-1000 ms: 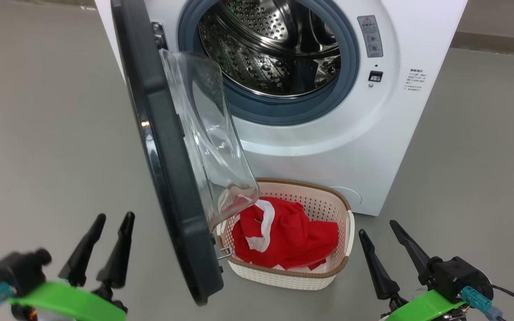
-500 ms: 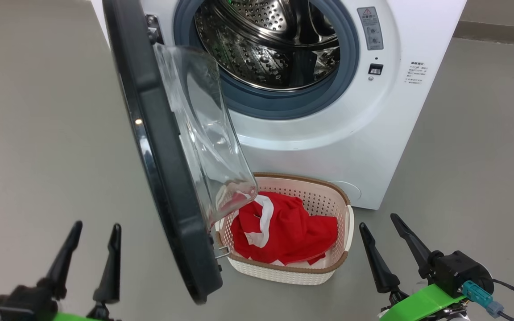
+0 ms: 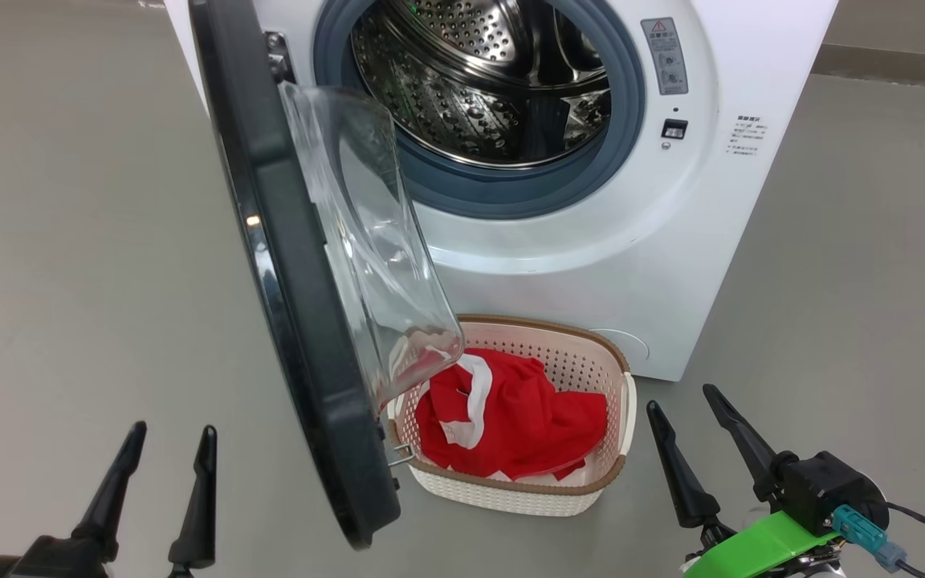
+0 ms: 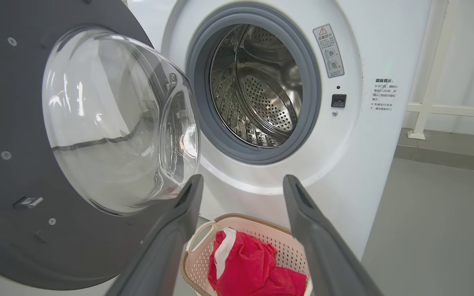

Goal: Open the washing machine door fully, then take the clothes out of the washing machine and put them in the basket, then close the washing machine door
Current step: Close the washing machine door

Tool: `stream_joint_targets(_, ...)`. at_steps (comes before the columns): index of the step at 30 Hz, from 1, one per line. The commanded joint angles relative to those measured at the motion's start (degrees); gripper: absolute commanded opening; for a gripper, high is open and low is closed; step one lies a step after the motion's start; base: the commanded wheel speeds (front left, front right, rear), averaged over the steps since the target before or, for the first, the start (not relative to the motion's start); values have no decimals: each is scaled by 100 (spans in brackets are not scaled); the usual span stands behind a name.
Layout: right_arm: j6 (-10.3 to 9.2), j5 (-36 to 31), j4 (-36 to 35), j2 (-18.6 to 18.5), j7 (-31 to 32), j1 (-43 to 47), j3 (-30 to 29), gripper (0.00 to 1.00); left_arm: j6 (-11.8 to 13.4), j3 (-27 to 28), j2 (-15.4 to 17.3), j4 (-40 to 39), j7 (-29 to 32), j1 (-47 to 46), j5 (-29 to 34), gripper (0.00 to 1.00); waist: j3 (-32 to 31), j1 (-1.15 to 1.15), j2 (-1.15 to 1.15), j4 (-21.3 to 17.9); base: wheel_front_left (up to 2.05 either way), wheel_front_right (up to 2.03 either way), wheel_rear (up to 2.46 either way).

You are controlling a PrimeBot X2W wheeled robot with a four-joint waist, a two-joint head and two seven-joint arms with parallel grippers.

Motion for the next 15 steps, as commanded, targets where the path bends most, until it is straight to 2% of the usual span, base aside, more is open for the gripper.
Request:
stream_joint_targets(1,43,139,-149,-15,-36,-196,101,100,-29,200,79,-167,-52,-104,18,100,8,0,0,6,0,0,0)
stream_joint_targets(15,43,135,-131,-15,-36,-168,102,100,-29,159,53,-71,-52,-73,47,100,-56,0,0,86,0,0,0)
